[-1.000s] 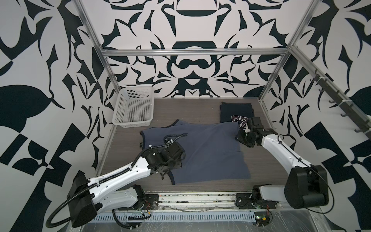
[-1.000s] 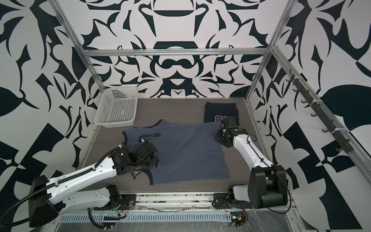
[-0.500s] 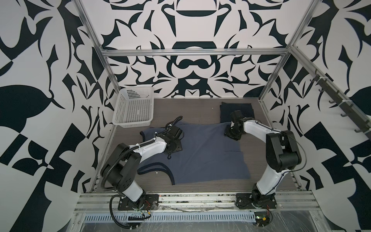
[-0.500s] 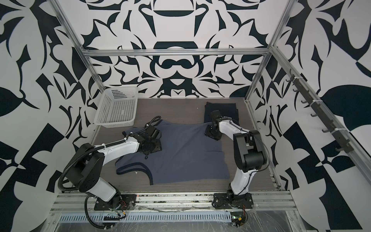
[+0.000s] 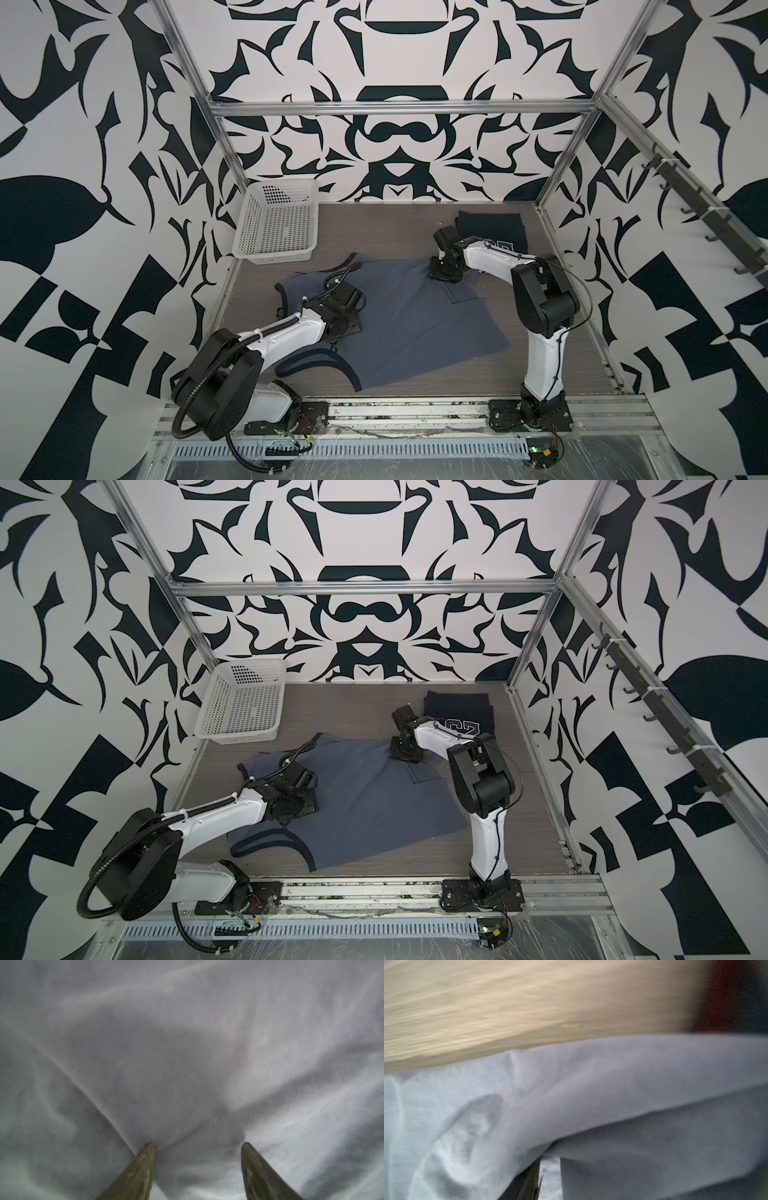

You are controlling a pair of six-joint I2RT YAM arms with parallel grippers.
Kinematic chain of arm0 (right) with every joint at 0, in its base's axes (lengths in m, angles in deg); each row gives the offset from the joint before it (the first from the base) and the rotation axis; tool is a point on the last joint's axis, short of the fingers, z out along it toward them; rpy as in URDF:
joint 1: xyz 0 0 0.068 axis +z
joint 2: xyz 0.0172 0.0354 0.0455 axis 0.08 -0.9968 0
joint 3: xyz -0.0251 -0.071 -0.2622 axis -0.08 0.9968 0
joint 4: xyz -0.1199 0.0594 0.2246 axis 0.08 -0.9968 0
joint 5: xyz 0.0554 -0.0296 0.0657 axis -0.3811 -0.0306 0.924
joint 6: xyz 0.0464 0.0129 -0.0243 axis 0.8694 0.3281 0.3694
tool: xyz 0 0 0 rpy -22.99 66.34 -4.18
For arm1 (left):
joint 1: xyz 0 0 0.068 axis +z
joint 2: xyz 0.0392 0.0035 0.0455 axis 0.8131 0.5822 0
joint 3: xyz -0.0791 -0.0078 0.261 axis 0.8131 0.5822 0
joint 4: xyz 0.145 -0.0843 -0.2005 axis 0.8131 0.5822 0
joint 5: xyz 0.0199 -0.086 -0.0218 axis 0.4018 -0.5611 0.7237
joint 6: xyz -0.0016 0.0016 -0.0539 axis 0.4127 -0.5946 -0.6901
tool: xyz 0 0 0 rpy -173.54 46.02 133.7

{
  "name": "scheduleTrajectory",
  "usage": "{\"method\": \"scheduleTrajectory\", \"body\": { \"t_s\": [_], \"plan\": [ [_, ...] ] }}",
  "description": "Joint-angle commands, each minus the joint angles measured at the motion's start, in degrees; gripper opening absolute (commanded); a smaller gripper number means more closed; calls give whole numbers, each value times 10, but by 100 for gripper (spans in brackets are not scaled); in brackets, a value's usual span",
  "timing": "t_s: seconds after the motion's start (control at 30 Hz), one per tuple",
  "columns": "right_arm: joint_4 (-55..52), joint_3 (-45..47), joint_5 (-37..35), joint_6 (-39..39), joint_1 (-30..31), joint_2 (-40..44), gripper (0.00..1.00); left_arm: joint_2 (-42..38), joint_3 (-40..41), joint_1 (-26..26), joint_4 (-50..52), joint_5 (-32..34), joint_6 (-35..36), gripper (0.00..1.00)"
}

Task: Fold and stack tank tops
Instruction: Move the tank top to the center of the table.

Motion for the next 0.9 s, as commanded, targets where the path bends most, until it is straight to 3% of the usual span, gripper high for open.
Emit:
{"method": "scheduleTrajectory", "body": {
  "t_s": [0.0,0.2,0.37,0.63,0.87],
  "plan": [
    [-42,-29,10,-10,2,-44,47,-7,9,3,32,25,-15,69],
    [-77,-90,-6,-11,-73,-88,45,44,-16,4,-4,-5,-6,69],
    [-82,-67,-20,-4,-144,-73,45,83,-52,-1,-34,-46,14,69],
    [-66,-42,-20,-3,-228,-58,44,190,-152,-65,-50,-67,22,68],
    [-66,5,-15,-8,-220,-9,44,176,-121,-78,-34,-60,2,68]
  ]
}}
